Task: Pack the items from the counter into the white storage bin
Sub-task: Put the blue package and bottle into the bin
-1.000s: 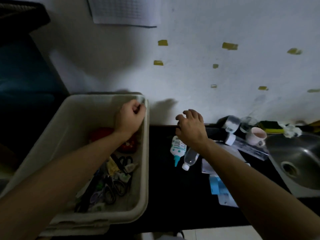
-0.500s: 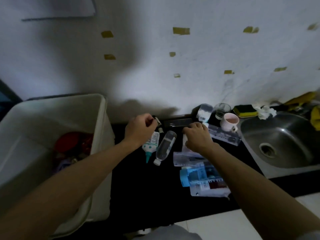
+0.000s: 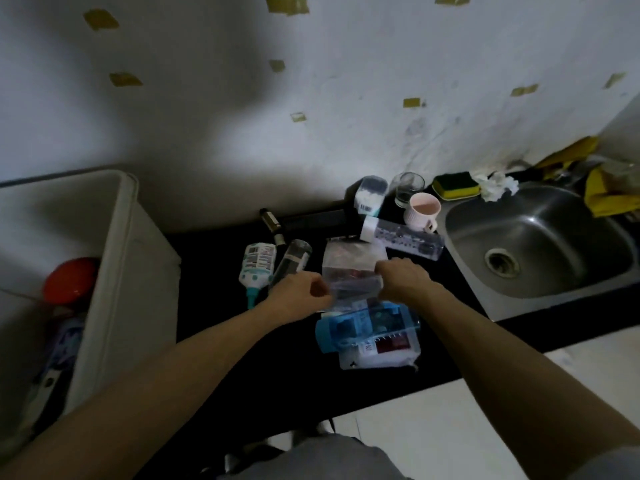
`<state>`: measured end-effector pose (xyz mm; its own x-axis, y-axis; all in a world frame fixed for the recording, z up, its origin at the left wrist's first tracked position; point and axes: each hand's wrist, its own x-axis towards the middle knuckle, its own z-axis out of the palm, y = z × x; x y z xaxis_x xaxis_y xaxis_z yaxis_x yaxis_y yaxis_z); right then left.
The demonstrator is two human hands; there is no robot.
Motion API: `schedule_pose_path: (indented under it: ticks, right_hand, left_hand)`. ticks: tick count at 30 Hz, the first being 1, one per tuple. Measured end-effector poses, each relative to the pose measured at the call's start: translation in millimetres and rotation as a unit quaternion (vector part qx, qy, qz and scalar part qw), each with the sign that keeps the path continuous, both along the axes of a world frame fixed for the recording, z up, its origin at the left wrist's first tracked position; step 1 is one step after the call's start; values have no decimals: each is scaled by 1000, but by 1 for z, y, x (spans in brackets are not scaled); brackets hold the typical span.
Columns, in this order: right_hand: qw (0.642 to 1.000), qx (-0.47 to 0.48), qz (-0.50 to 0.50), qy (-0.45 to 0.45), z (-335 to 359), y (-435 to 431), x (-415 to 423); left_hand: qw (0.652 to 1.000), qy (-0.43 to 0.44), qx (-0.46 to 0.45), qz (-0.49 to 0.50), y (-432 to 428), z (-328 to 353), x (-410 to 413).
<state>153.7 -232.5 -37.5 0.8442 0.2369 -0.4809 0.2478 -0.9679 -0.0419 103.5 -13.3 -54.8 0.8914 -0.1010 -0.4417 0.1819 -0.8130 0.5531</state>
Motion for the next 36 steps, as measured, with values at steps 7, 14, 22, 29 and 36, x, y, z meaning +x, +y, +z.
schedule_pose_path:
  ticks: [7, 14, 22, 29, 36]
  right_hand:
    - [994, 56, -61, 67, -11, -28, 2]
    - [993, 92, -66, 40, -23, -27, -2]
    - [995, 91, -47, 15, -26, -29, -7]
    - [995, 94, -27, -5, -23, -30, -8]
    - [987, 159, -21, -15, -2, -23, -4]
  left_hand:
    - [994, 42, -34, -94, -32, -18, -3]
    - [980, 100, -18, -169, -54, -27, 2]
    - [969, 65, 39, -236, -64, -44, -16]
    - [971, 74, 23, -228, -66, -46, -20]
    - [967, 120, 0, -223, -41, -22, -11]
